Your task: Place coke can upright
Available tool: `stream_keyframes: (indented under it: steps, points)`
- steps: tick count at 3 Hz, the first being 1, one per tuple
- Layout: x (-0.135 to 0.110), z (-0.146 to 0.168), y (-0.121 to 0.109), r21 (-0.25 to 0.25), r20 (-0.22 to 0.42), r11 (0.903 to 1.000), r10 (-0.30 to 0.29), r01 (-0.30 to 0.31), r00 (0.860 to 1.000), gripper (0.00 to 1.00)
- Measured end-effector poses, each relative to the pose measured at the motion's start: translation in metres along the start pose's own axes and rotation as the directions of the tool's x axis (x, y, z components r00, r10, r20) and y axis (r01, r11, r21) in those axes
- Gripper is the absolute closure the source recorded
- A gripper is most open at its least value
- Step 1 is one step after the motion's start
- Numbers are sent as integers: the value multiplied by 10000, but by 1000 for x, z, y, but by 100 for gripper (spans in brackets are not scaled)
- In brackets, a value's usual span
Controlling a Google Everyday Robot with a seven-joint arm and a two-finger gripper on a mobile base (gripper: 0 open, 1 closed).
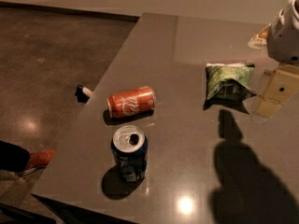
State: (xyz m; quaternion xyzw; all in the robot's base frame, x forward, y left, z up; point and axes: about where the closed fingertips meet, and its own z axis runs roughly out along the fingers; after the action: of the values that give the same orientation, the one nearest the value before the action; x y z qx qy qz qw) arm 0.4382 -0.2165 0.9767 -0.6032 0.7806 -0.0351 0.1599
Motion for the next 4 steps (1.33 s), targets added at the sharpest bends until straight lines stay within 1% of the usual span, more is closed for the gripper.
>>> stream_keyframes:
  steps: [1,2,3,4]
  points:
    - [0,0,0,2,1,10000,0,0,10000,0]
    - [-21,4,-3,-203,245,9988,-440,445,9987,0]
    - [-52,13,-6,-370,513,9932,-1081,1101,9928,0]
    - [-98,33,-1,-550,664,9760,-2070,2107,9761,0]
